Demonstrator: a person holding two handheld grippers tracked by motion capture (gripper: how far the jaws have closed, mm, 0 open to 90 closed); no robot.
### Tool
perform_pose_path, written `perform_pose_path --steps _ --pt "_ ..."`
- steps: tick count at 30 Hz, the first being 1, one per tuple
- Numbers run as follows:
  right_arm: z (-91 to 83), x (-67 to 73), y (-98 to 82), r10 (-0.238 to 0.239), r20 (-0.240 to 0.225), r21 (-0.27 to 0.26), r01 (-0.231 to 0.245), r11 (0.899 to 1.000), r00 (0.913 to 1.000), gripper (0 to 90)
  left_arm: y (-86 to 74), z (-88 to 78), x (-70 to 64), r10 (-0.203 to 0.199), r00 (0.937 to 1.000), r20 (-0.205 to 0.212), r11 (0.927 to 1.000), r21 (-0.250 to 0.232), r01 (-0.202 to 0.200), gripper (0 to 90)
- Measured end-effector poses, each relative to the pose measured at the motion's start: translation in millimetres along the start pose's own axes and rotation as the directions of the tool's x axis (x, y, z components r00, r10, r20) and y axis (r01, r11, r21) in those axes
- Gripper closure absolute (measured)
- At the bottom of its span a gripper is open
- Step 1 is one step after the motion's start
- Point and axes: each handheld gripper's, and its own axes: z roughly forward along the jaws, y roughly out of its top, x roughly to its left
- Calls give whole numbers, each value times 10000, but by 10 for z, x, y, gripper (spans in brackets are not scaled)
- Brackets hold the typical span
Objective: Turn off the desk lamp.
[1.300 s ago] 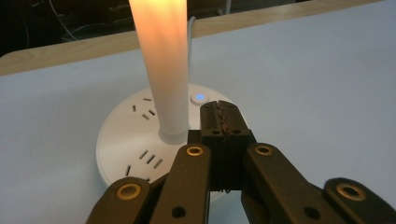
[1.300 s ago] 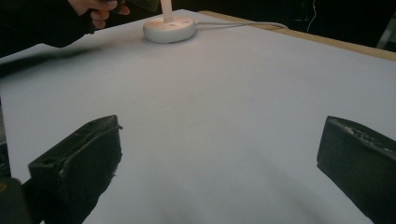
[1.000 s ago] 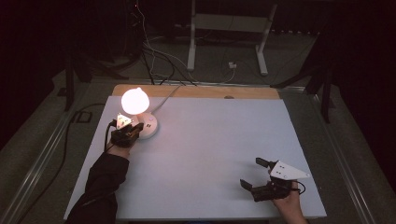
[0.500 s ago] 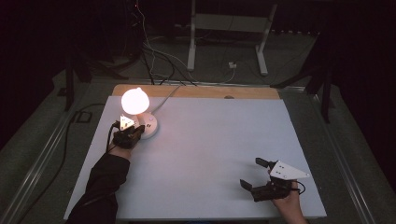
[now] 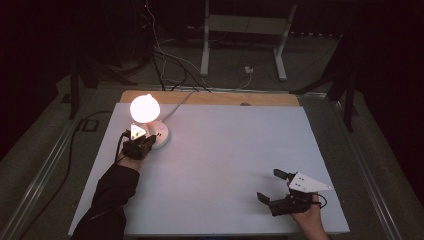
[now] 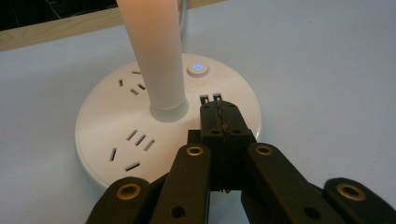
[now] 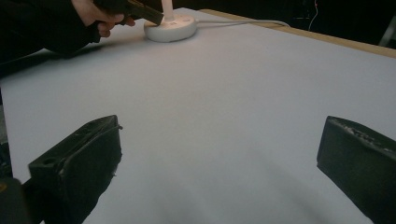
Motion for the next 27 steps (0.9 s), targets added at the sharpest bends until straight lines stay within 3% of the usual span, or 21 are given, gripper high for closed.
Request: perform_pose_path --steps 5,10,18,27 --pt "10 -3 -5 3 4 45 -3 10000 10000 0 21 13 -27 362 9992 -177 9992 145 -360 900" --pt "2 0 -3 -22 18 34 22 10000 10000 0 31 -18 -24 428 9990 -129 9991 -55 -428 900" --pt "-1 0 1 -14 6 4 14 10000 10000 0 178 -205 -38 233 9997 39 9967 -780 -230 900" --pt "3 0 0 -27 4 17 27 10000 10000 0 157 -190 -10 129 9999 92 9977 -669 -123 900"
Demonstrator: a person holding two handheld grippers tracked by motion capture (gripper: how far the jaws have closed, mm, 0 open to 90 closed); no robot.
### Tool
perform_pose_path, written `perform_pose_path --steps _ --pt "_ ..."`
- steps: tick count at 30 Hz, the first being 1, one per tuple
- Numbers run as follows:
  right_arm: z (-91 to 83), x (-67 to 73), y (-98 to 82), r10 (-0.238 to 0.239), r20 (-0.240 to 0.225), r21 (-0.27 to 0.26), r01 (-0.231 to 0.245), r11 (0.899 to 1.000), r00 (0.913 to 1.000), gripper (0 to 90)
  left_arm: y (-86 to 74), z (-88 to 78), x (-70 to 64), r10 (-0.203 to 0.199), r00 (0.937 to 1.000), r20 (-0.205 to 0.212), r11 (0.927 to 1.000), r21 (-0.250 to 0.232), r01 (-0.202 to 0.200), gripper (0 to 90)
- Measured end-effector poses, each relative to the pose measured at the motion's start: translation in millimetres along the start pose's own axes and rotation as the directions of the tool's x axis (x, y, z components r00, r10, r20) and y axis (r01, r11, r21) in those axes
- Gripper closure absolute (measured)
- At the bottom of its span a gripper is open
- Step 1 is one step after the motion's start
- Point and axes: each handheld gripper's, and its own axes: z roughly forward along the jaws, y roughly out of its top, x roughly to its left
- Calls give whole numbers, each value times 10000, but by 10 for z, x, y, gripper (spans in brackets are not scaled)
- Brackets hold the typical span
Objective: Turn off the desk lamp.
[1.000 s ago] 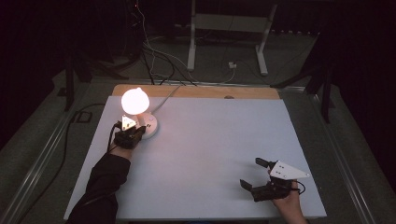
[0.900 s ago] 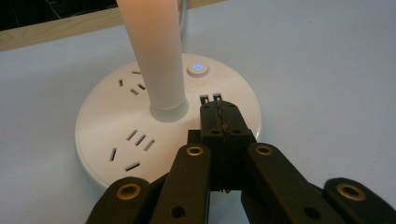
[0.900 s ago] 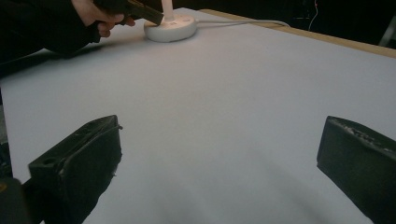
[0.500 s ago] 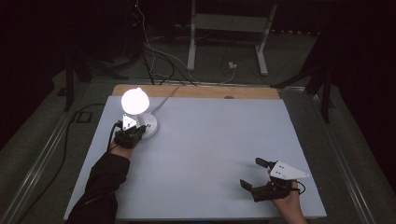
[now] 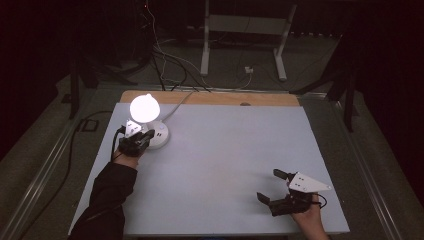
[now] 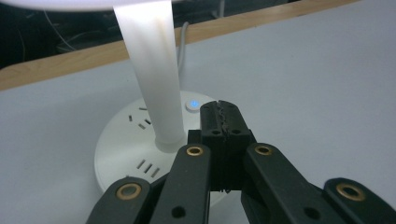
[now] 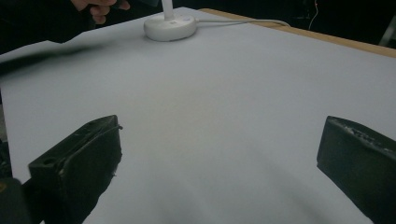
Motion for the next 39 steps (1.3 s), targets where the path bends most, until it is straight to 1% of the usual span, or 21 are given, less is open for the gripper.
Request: perform_pose_path --steps 5,8,10,13,19,24,28,30,31,34,36,37,38,39 --pt "-3 0 0 2 3 5 -2 10000 10000 0 -34 37 0 66 10000 -71 9998 173 -64 900" --pt "-2 2 1 -18 -13 3 18 10000 10000 0 -60 58 13 -29 10000 -39 9997 231 30 900" --pt "-2 1 1 -10 -15 0 10 10000 10000 0 -83 78 18 -18 10000 -24 9995 319 18 900" --pt "-4 0 1 7 -8 1 -7 10000 10000 0 -103 107 13 67 10000 -41 9989 459 -65 900" --pt "-5 -1 1 12 -5 -4 -12 10000 10000 0 -122 137 6 132 9999 -56 9985 538 -129 900" --pt "-5 0 1 16 -17 -6 -16 10000 10000 0 -159 164 30 80 9999 -106 9980 629 -73 900" --pt "-5 -2 2 27 -17 -12 -27 10000 10000 0 -179 176 42 -60 10000 -25 9983 579 61 900" --pt "-4 -4 1 31 -17 3 -31 10000 10000 0 -177 179 32 63 10000 -39 9983 578 -61 900" --pt "-4 -4 0 37 -19 14 -37 10000 10000 0 -176 181 28 88 10000 38 9982 591 -91 900" --pt "-1 -1 1 16 -19 9 -16 10000 10000 0 -162 187 9 248 9997 -35 9972 700 -245 900" --pt "-1 1 0 -3 -14 12 3 10000 10000 0 -159 189 -8 289 9992 -258 9966 780 -268 900" --pt "-1 0 -1 0 -12 20 0 10000 10000 0 -159 191 -25 384 9987 -340 9963 780 -356 900" --pt "0 0 -1 2 -1 33 -2 10000 10000 0 -154 196 -53 659 9966 -493 9948 815 -617 900" --pt "-1 0 -2 3 8 34 -3 10000 10000 0 -143 201 -60 797 9952 -576 9932 895 -744 900"
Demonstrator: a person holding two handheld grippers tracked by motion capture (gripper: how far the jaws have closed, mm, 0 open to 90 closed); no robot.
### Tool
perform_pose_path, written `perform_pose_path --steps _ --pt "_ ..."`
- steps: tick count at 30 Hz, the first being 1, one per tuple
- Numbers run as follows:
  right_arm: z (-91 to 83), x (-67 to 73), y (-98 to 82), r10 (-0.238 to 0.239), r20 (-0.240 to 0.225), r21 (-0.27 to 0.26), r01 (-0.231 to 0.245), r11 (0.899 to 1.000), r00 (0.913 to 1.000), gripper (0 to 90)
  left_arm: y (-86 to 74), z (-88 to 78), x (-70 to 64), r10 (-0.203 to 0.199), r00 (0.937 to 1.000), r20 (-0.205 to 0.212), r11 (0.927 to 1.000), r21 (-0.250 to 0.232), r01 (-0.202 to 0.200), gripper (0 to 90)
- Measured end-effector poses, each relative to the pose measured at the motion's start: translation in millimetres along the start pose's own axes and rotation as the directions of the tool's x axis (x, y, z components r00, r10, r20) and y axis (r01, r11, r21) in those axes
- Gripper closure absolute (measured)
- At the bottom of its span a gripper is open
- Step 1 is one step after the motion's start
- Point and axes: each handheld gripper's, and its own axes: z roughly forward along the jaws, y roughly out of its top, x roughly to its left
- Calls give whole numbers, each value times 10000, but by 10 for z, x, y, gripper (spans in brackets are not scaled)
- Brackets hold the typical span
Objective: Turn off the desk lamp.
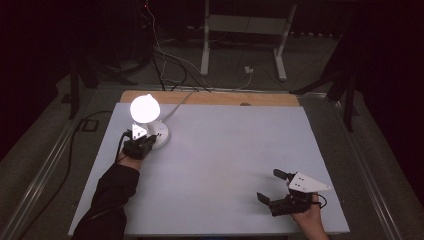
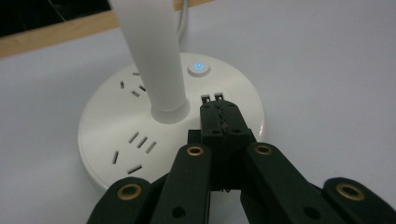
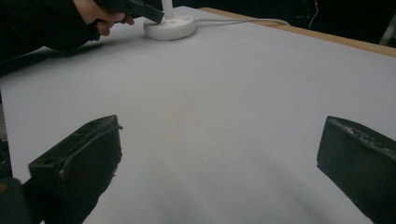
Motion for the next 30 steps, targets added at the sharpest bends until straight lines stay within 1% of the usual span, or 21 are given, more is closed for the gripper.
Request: perform_pose_path --steps 2,4,7,8,9,10,11,13,15,17,18,19,20,22,23,24,25,26,27,30 --pt "2 -2 -1 28 0 -2 -28 10000 10000 0 -4 0 25 -158 9998 151 9999 -56 159 900" --pt "3 3 2 -11 -2 6 11 10000 10000 0 6 -42 39 -377 9980 516 9990 -212 389 900" --pt "-5 0 3 14 -11 -40 -14 10000 10000 0 86 -143 28 -612 9944 862 9956 -660 670 900" --pt "-4 -6 3 31 -11 -44 -31 10000 10000 0 114 -175 19 -655 9933 949 9944 -770 729 895" --pt "-4 -8 2 55 -3 -34 -55 10000 10000 0 138 -200 7 -669 9919 1079 9935 -848 762 856" --pt "-4 -8 1 42 -8 -27 -42 10000 10000 0 157 -222 0 -655 9904 1218 9932 -877 765 849" --pt "-6 -5 1 25 -15 -27 -25 10000 10000 0 171 -236 -9 -694 9898 1244 9928 -885 807 831" --pt "-6 -2 2 22 -24 -47 -22 10000 10000 0 187 -252 -11 -883 9839 1551 9917 -791 1015 809" --pt "-4 -3 0 33 -26 -25 -33 10000 10000 0 199 -261 -15 -889 9806 1746 9925 -677 1020 797" --pt "-4 -7 -3 46 -19 -32 -46 10000 10000 0 207 -272 -12 -987 9760 1941 9920 -583 1119 728" --pt "-5 -9 -4 82 -25 -42 -82 10000 10000 0 210 -285 -6 -1063 9711 2136 9910 -568 1210 721" --pt "-5 -13 -5 94 -21 -58 -94 9999 10000 0 217 -301 -5 -1107 9681 2248 9904 -567 1264 699" --pt "-5 -17 -7 96 -25 -77 -96 9999 10000 0 226 -318 -8 -1150 9669 2280 9897 -577 1313 675" --pt "-3 -26 -13 121 -17 -43 -121 9999 9999 0 249 -362 -15 -1215 9640 2365 9879 -652 1405 583" --pt "-3 -28 -15 130 -15 -41 -130 9999 9999 0 262 -383 -20 -1289 9626 2383 9863 -703 1495 551" --pt "-5 -30 -17 137 -15 -45 -137 9999 9999 0 278 -404 -22 -1307 9628 2366 9857 -733 1518 497" --pt "-8 -32 -17 117 -11 -49 -117 9999 9999 0 290 -426 -28 -1313 9631 2351 9848 -803 1538 465" --pt "-10 -33 -17 109 -9 -71 -109 9999 9999 0 302 -446 -30 -1319 9619 2393 9843 -830 1556 448" --pt "-13 -34 -16 120 -6 -73 -120 9999 9999 0 313 -464 -35 -1317 9620 2393 9844 -825 1553 409" --pt "-10 -33 -15 129 -2 -65 -129 9999 9999 0 336 -513 -52 -1318 9573 2572 9837 -854 1584 328"
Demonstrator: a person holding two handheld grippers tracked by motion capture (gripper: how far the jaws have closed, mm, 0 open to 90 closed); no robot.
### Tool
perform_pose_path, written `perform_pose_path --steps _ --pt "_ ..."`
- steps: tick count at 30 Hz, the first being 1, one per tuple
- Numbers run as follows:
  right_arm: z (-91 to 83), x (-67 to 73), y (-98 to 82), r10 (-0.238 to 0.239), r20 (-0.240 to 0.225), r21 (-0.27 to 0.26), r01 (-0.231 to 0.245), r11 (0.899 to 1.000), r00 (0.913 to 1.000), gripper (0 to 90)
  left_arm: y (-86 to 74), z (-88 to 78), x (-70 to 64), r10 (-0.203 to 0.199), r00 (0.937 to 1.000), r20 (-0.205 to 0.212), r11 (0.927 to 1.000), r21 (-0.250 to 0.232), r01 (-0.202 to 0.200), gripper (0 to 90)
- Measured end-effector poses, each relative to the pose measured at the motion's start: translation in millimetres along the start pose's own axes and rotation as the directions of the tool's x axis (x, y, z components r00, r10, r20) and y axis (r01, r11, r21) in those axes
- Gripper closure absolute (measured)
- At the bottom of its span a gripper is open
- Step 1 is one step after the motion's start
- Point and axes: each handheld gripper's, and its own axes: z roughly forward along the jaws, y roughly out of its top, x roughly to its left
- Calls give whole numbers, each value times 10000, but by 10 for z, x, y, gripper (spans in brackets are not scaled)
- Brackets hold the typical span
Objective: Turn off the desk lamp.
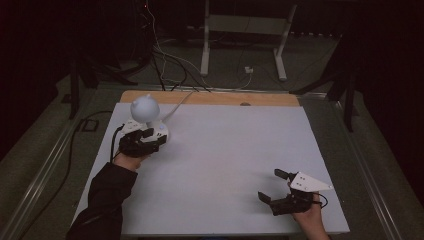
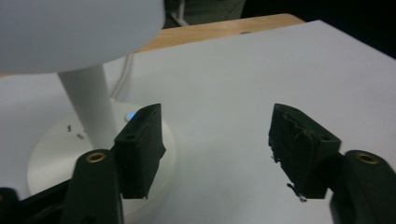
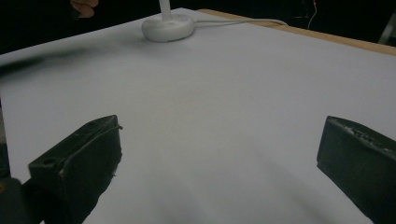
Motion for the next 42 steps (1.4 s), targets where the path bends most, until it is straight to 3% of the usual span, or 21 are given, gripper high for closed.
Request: perform_pose_path --steps 3,6,10,15,17,31,42 --pt "1 6 2 -28 28 14 28 10000 10000 0 16 -28 -28 78 9997 251 9999 108 -80 168" --pt "-5 6 5 -29 54 14 29 10000 10000 0 20 -56 -49 87 9962 869 9998 142 -100 97" --pt "-10 18 10 -92 79 20 92 10000 9999 0 -14 -77 -127 540 9915 1185 9977 353 -586 21" --pt "-12 27 11 -119 67 32 118 9999 9999 0 -81 -114 -205 760 9871 1410 9963 284 -808 5" --pt "-14 28 8 -121 62 47 121 9999 9999 0 -117 -120 -242 855 9841 1556 9945 470 -939 5" --pt "-2 38 9 -120 43 69 120 9999 9999 0 -359 -292 -435 1549 9642 2152 9840 537 -1701 5" --pt "3 44 6 -155 65 109 154 9998 9999 0 -638 -464 -489 1757 9570 2309 9790 613 -1946 5"
